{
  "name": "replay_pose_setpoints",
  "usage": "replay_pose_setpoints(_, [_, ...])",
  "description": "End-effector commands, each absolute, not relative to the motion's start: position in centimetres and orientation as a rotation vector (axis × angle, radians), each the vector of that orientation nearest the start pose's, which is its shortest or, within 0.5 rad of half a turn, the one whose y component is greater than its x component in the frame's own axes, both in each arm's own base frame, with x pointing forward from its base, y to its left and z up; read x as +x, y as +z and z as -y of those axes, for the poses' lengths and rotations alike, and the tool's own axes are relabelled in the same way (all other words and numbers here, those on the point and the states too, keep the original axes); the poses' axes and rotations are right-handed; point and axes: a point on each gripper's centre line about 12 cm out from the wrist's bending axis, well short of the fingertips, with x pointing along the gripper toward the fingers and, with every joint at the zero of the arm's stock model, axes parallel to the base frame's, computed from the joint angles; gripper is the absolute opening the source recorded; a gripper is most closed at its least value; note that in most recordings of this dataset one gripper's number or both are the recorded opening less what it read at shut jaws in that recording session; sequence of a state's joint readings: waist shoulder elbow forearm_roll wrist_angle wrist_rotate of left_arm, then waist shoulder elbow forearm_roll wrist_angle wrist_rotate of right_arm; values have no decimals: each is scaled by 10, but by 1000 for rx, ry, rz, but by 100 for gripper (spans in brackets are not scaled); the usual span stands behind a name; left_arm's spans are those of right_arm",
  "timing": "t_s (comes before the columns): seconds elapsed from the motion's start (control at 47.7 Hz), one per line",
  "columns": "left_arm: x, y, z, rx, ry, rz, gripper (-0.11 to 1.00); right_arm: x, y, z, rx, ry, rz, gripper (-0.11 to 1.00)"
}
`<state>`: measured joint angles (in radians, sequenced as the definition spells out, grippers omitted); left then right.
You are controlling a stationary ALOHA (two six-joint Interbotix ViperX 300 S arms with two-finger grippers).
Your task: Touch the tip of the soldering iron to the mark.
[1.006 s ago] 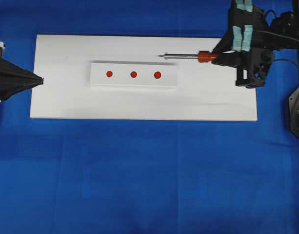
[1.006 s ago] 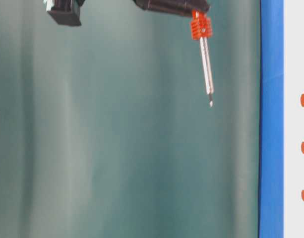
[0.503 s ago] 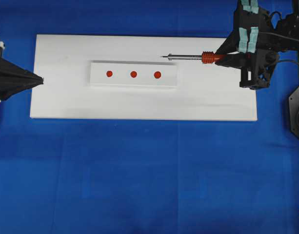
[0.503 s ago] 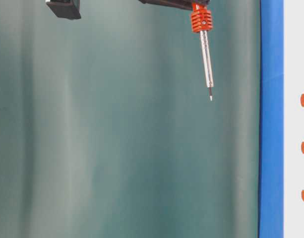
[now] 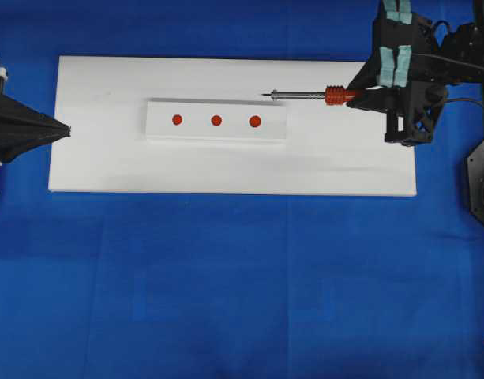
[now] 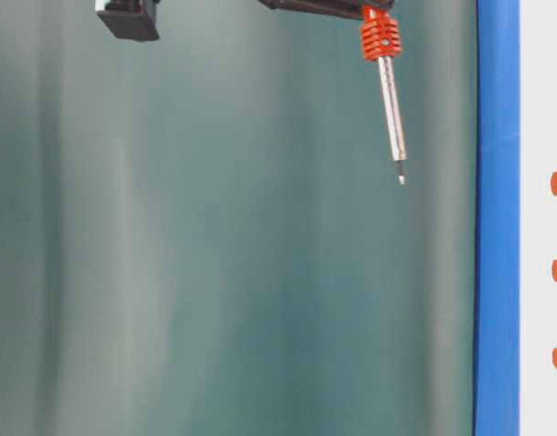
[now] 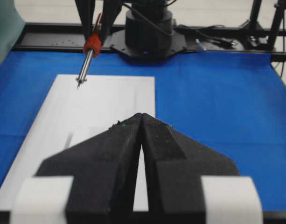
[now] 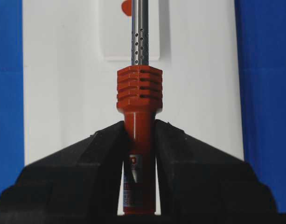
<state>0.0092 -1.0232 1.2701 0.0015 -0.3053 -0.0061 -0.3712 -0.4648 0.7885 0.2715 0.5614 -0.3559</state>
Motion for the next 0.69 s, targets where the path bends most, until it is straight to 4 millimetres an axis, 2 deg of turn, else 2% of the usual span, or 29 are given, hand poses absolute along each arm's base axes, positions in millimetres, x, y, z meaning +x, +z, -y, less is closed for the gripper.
replay_pose_setpoints(0.0, [186,273,-2,-3,10,74,0,269,239,88,101,-167,-843,6])
replay_pose_setpoints(0.671, [186,272,-2,-3,10,71,0,272,234,89,101,-170,-847,6])
